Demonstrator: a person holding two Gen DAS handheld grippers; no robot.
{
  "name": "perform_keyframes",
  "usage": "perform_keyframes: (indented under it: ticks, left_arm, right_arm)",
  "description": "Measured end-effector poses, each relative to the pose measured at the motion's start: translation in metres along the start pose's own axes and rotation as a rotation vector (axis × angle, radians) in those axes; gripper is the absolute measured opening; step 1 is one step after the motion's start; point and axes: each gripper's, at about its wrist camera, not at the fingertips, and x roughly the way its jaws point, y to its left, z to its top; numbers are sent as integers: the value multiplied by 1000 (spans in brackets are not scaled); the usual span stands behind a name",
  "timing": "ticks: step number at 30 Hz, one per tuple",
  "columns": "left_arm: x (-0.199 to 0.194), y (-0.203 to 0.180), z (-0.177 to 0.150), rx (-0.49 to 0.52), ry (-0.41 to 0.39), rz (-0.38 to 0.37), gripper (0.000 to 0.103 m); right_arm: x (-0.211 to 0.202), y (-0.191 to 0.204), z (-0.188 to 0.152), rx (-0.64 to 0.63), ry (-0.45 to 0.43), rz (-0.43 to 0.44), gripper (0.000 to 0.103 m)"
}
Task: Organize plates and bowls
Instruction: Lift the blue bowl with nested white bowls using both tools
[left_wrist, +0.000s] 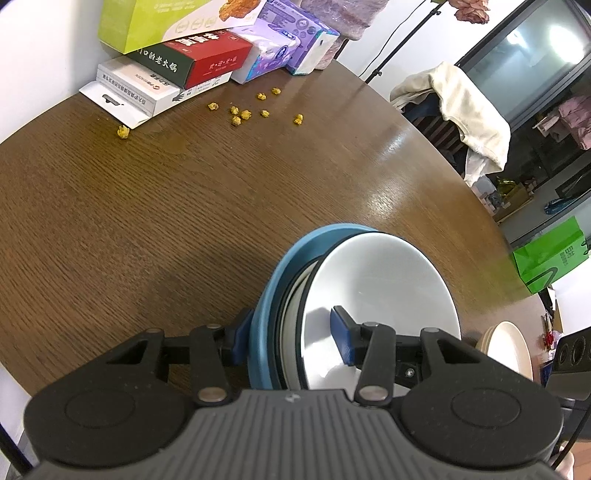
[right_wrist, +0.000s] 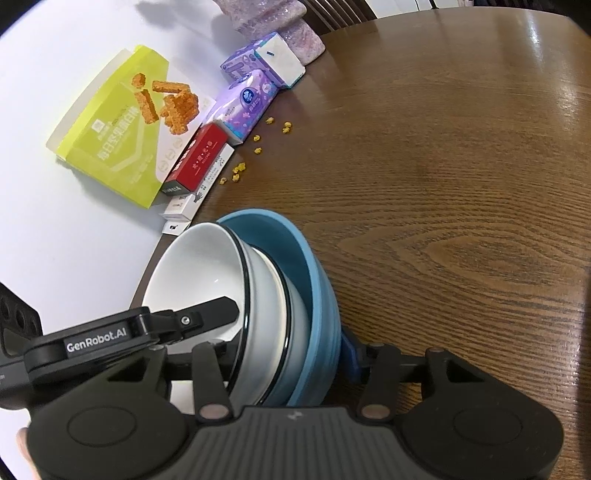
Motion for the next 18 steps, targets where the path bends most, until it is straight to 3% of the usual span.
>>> perform_keyframes:
  ticks: [18]
  left_arm:
    - [2,-3,2,9,3,-1,46]
  right_arm:
    - [-4,-3,0,1,-9,5,46]
